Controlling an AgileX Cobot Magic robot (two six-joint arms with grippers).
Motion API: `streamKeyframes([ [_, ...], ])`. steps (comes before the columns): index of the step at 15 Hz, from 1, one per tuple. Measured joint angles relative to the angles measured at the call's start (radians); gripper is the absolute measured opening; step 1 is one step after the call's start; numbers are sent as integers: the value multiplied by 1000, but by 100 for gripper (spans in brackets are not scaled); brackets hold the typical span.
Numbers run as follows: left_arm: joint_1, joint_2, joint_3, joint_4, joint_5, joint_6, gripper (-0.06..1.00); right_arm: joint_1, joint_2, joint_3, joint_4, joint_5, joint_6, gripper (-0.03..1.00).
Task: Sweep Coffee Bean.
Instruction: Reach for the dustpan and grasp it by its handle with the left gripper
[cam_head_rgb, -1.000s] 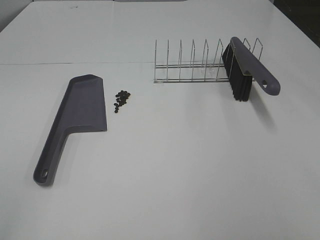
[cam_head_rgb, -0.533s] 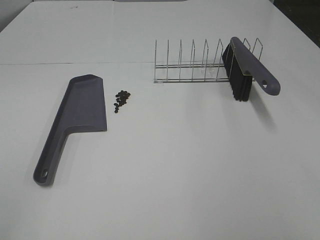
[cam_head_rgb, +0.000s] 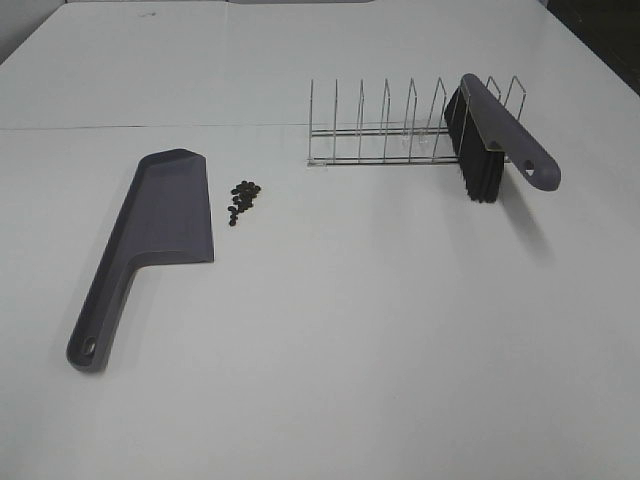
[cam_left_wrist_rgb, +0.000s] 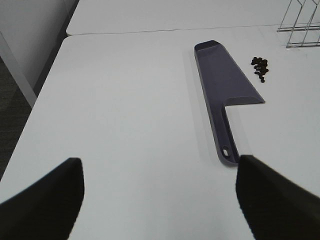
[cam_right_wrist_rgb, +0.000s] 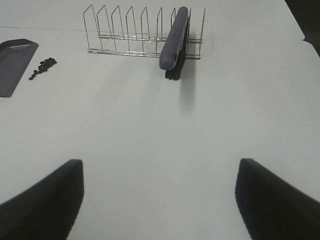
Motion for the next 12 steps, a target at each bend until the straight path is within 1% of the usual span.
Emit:
streamKeyframes([
  [12,0,0,0,-1,0,0,76,0,0,0,0,0,0,70],
])
